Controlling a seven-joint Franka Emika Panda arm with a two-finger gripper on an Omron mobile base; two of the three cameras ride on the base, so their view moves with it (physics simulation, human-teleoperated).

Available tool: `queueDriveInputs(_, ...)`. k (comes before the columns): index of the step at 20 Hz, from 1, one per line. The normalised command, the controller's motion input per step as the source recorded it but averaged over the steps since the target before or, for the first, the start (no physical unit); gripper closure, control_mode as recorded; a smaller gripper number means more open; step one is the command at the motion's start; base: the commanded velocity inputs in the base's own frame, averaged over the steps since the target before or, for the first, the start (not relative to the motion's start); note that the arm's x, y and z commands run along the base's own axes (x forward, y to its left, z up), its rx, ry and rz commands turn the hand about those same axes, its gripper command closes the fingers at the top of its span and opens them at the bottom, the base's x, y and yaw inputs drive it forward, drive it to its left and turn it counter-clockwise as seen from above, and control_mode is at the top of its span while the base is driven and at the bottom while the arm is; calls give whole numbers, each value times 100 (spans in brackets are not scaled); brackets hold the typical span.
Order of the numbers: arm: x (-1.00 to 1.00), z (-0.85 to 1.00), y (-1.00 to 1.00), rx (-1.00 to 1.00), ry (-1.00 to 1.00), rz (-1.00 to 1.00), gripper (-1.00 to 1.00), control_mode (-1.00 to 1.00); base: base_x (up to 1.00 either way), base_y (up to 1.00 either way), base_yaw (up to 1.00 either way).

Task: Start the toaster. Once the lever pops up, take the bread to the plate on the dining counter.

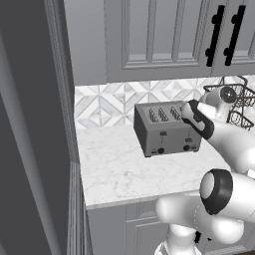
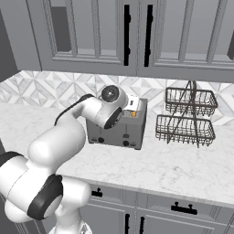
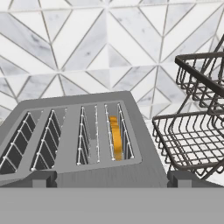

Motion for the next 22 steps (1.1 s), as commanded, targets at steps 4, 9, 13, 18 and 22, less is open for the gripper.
queueDriveInputs(4,0,0,0,0,0,0,-100,-100,0,0,0)
queueDriveInputs(9,0,0,0,0,0,0,-100,-100,0,0,0)
queueDriveInputs(13,0,0,0,0,0,0,-100,-100,0,0,0)
queueDriveInputs(18,0,0,0,0,0,0,-100,-100,0,0,0)
queueDriveInputs(22,0,0,0,0,0,0,-100,-100,0,0,0)
